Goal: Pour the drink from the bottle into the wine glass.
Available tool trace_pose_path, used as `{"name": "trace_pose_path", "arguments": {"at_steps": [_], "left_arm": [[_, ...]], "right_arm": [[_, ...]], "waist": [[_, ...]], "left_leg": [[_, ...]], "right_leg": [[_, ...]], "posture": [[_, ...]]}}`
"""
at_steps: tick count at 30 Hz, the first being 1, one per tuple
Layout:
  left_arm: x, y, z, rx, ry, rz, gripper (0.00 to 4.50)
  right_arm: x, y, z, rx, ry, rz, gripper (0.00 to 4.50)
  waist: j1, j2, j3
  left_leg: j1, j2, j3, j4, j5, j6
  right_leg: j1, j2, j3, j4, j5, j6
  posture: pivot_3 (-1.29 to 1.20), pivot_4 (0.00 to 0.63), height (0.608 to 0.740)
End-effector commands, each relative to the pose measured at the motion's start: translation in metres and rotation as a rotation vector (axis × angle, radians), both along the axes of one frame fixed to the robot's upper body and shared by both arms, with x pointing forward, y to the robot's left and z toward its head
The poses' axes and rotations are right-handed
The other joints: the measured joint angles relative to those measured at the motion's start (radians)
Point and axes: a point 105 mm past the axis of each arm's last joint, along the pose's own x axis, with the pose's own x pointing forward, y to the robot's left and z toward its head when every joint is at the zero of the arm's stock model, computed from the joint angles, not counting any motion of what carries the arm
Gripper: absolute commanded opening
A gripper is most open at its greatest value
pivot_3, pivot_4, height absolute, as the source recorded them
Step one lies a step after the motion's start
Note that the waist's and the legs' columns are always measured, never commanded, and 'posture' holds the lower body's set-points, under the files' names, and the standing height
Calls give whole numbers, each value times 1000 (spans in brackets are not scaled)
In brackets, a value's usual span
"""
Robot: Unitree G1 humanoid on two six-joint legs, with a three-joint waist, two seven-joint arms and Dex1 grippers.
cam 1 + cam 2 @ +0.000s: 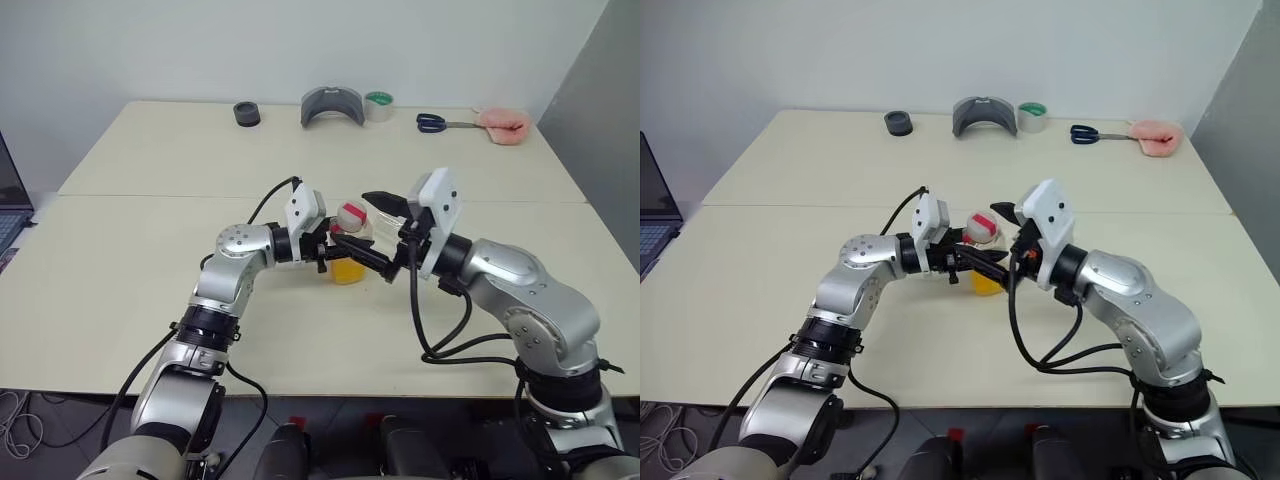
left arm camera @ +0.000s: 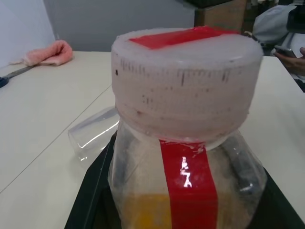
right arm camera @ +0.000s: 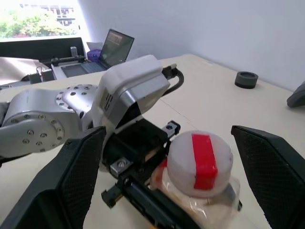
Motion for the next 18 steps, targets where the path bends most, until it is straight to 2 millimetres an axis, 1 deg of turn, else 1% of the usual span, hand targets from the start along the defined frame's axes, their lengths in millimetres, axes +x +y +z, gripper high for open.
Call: {"name": "trace_pose_path", "arguments": {"at_steps": [1, 5, 11, 14, 16, 18], "left_arm": [[-1, -3, 15, -22, -61, -20, 1799], [-2, -2, 15, -26, -63, -17, 1799], [-1, -1, 17, -29, -65, -12, 1799], [-1, -1, 16, -30, -63, -11, 1799], [-1, 0, 16, -32, -61, -9, 1799], [-1, 0, 17, -35, -59, -8, 1799]], "right_arm": [[5, 3, 9, 2, -53, -16, 4500], [13, 4, 8, 8, -51, -45, 4500], [16, 3, 7, 17, -56, -63, 4500], [16, 4, 3, 8, -50, -61, 3872], [15, 6, 0, -1, -50, -57, 3247], [13, 8, -2, -7, -49, -48, 2522]], "waist": [[0, 0, 0], [-1, 0, 0], [-1, 0, 0], [-1, 0, 0], [-1, 0, 0], [-1, 0, 0]], "left_leg": [[0, 0, 0, 0, 0, 0], [0, 0, 0, 0, 0, 0], [0, 0, 0, 0, 0, 0], [0, 0, 0, 0, 0, 0], [0, 0, 0, 0, 0, 0], [0, 0, 0, 0, 0, 0]], "right_leg": [[0, 0, 0, 0, 0, 0], [0, 0, 0, 0, 0, 0], [0, 0, 0, 0, 0, 0], [0, 0, 0, 0, 0, 0], [0, 0, 0, 0, 0, 0], [0, 0, 0, 0, 0, 0]], "posture": [[0, 150, 740], [0, 150, 740], [0, 150, 740], [0, 150, 740], [0, 150, 740], [0, 150, 740]]}}
